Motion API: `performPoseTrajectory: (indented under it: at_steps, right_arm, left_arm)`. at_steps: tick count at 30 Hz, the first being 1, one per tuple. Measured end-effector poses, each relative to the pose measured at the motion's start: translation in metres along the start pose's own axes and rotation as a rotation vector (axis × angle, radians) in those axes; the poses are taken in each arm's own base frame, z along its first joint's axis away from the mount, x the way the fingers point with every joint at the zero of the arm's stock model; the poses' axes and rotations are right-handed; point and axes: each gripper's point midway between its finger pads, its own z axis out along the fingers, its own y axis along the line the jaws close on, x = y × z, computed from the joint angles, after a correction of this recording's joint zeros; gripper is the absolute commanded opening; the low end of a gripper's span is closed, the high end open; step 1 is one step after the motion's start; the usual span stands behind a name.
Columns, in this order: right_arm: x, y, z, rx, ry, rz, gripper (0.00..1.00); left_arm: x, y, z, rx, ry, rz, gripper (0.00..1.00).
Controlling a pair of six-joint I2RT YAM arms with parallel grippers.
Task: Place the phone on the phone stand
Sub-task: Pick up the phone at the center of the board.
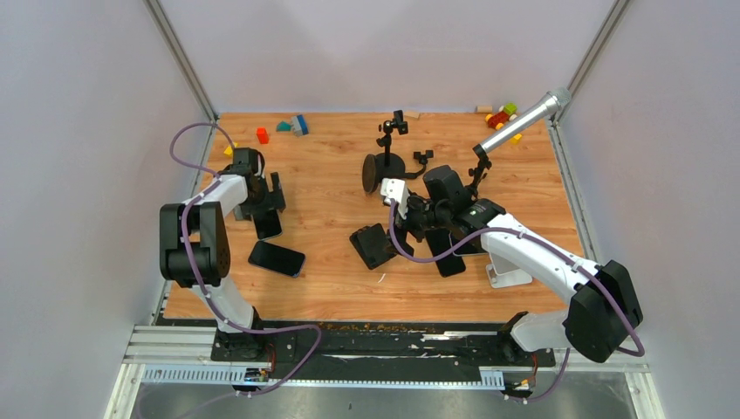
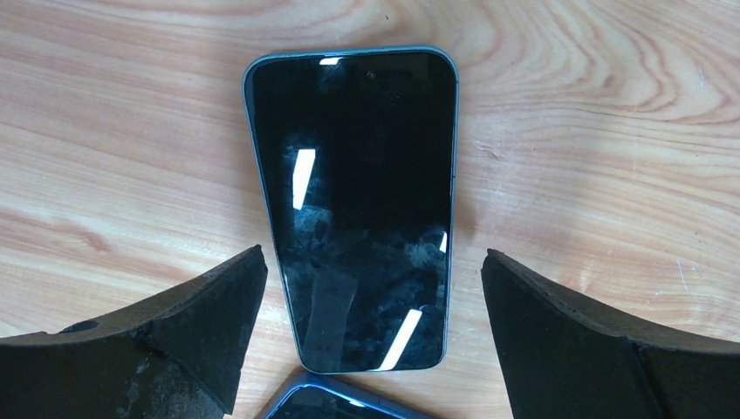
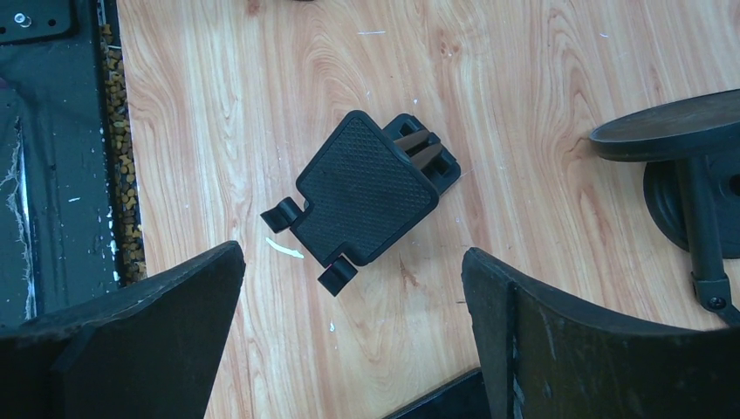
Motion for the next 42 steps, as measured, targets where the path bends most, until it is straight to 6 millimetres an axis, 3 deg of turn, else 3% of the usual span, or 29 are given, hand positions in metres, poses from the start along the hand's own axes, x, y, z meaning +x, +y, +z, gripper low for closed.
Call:
performPoseTrajectory:
  at_steps: [13,24,32,42]
  right_arm:
    - [-0.001,0.002,0.0,-0.011,-0.005,0.0,0.97]
    - [-0.001,0.003,0.001,-0.019,-0.008,0.0,0.97]
    - [0.002,0.003,0.003,-0.023,0.001,0.007,0.97]
    - [0.003,0.002,0.004,-0.02,0.004,0.009,0.97]
  left_arm:
    - [0.006,0.001,0.01,-0.007,0.024,-0.019,0.95]
    - [0.002,0.008,0.012,-0.006,0.004,-0.048,0.79]
    - [0.002,0.008,0.012,0.001,-0.007,-0.051,0.63]
    - [0.002,0.005,0.009,0.034,-0.021,-0.046,0.32]
